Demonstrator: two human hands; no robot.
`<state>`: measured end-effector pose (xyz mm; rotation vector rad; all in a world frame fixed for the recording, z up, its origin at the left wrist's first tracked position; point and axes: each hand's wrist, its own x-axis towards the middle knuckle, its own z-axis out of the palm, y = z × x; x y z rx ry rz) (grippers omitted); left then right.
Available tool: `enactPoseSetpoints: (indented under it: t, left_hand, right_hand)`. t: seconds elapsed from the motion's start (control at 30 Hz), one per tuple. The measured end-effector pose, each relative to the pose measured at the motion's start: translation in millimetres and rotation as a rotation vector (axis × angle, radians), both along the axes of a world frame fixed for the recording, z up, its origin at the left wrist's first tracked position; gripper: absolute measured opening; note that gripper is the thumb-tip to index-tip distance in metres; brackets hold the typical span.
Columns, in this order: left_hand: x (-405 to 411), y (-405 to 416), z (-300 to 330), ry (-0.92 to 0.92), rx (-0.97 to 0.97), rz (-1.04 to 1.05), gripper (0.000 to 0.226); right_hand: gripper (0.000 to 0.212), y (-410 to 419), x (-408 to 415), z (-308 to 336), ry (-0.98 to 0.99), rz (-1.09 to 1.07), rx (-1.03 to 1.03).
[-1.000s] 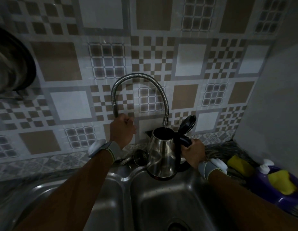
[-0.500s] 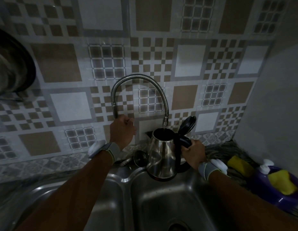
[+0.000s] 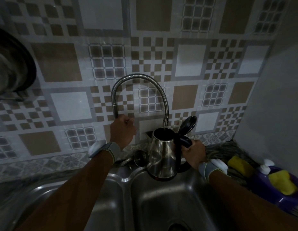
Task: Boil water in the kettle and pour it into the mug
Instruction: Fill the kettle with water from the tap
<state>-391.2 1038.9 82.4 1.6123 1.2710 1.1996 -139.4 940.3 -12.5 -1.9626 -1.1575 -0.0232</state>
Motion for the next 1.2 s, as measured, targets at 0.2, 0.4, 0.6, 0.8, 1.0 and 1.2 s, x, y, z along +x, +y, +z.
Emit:
enactPoseSetpoints:
  t: [0.2,0.4,0.6,0.8,1.0,1.2]
  left_hand:
    - [0.7,-0.7,0.1,-0.009,-0.003,-0.002,0.022]
    - [0.6,-1.1,1.2,-0.003,-0.019,-0.002,0.025]
    - [-0.6,0.4,-0.5,-0.001,0.007,-0.002,0.019]
    - [-1.3,1.2,-1.9,0.007,0.028,-0.013,0.018]
    - [-1.5,0.4,-0.8,-0.015,0.006,-0.017,0.017]
    - [-2.4,0.8,-1.0,-0.014,0.013,-0.033,0.018]
  right_hand:
    - [0.02,0.2,0.0,0.0,-0.009,-0.007,-0.001]
    - [0.021,-0.7,-0.2,0.7,0.015,0.0,0.002]
    - [0.022,-0.4,0.6,1.0,0.039,0.01,-0.023]
    - [0.02,-0.8,0.1,1.6,0.021,0.012,-0.028]
    - [0.019,-0.9,0.3,0.8,0.027,0.01,-0.021]
    - [0.016,0.1,1.6,-0.7,0.035,0.01,-0.015]
